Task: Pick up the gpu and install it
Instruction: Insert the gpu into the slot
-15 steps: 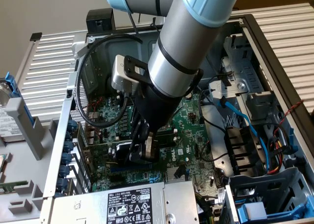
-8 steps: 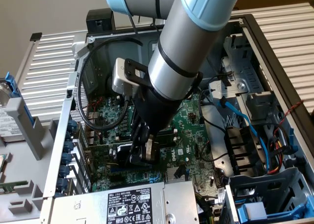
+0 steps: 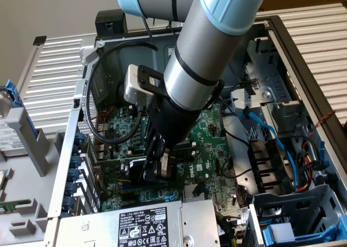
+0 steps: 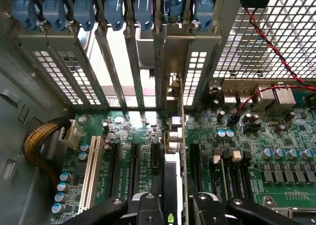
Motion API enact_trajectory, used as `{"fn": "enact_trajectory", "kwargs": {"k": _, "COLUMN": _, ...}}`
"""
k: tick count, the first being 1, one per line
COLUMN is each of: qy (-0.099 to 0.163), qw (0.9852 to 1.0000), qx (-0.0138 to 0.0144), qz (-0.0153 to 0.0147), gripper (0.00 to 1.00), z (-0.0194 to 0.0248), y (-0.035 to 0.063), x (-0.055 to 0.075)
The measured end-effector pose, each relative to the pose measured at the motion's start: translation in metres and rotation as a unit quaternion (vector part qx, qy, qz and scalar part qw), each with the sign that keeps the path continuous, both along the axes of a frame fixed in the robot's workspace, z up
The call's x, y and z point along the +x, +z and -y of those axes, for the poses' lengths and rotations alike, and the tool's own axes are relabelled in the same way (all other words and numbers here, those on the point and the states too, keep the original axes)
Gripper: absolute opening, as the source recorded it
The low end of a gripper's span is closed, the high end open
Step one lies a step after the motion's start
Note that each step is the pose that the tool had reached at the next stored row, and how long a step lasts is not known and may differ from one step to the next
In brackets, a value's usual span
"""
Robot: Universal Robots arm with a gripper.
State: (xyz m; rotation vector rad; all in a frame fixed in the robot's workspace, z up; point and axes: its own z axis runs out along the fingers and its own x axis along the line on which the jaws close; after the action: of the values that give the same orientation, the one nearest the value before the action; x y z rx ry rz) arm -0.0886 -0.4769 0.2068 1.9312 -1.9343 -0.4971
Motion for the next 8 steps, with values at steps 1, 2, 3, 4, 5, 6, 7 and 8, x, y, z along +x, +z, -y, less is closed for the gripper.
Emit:
{"fn": "enact_trajectory", "kwargs": {"k": 1, "qy": 0.000, "qw": 1.0000, "qx": 0.0000, "qz": 0.0000, "gripper": 0.28, "z": 0.0000, "y": 0.0000, "x": 0.0000}}
{"fn": "enact_trajectory", "kwargs": {"k": 2, "qy": 0.000, "qw": 1.0000, "qx": 0.0000, "qz": 0.0000, "gripper": 0.28, "z": 0.0000, "y": 0.0000, "x": 0.0000}}
{"fn": "enact_trajectory", "kwargs": {"k": 3, "qy": 0.000, "qw": 1.0000, "qx": 0.0009, "qz": 0.0001, "gripper": 0.28, "z": 0.0001, "y": 0.0001, "x": 0.0000}}
{"fn": "enact_trajectory", "kwargs": {"k": 4, "qy": 0.000, "qw": 1.0000, "qx": 0.0030, "qz": 0.0001, "gripper": 0.28, "z": 0.0003, "y": 0.0002, "x": 0.0000}}
{"fn": "enact_trajectory", "kwargs": {"k": 5, "qy": 0.001, "qw": 1.0000, "qx": 0.0066, "qz": 0.0004, "gripper": 0.28, "z": 0.0005, "y": 0.0004, "x": -0.0001}}
{"fn": "enact_trajectory", "kwargs": {"k": 6, "qy": 0.001, "qw": 0.9999, "qx": 0.0106, "qz": 0.0006, "gripper": 0.28, "z": 0.0008, "y": 0.0005, "x": -0.0001}}
{"fn": "enact_trajectory", "kwargs": {"k": 7, "qy": 0.003, "qw": 0.9999, "qx": 0.0131, "qz": 0.0002, "gripper": 0.28, "z": 0.0011, "y": 0.0008, "x": -0.0001}}
{"fn": "enact_trajectory", "kwargs": {"k": 8, "qy": 0.003, "qw": 0.9999, "qx": 0.0142, "qz": 0.0000, "gripper": 0.28, "z": 0.0012, "y": 0.0009, "x": -0.0002}}
